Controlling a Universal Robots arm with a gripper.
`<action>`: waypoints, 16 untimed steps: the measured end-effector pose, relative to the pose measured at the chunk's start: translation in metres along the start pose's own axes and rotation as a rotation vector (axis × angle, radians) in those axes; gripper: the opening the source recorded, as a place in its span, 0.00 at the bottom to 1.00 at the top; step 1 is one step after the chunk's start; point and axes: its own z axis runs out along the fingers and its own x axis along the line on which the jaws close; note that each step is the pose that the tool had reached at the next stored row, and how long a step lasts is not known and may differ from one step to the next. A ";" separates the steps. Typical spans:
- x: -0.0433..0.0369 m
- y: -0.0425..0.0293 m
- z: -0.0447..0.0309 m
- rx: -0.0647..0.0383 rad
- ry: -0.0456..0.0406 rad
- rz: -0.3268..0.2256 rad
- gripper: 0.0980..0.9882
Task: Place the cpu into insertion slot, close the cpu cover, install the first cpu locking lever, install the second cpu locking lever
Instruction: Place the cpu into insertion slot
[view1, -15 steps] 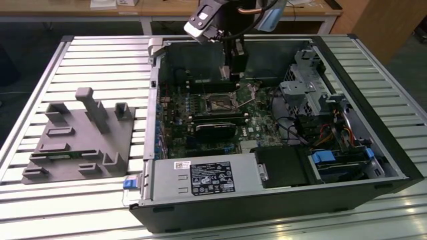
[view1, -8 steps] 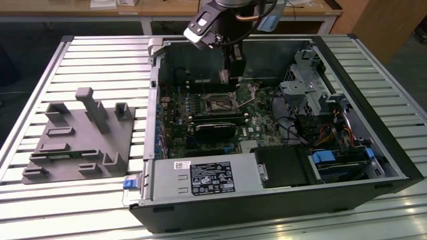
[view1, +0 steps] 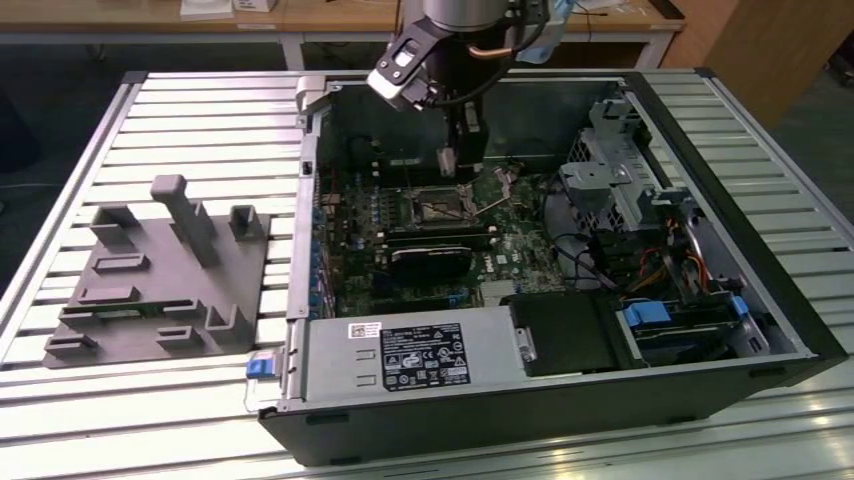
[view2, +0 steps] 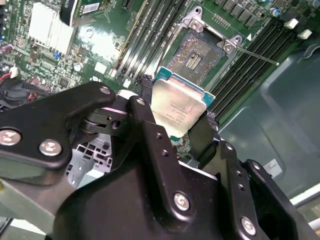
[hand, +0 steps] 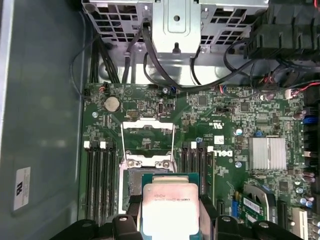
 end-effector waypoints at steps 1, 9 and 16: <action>0.0004 -0.0002 0.0018 0.000 -0.0002 0.003 0.50; 0.0068 -0.0014 0.0164 0.000 -0.0011 0.016 0.50; 0.0072 -0.0047 0.0288 0.000 -0.0005 0.006 0.50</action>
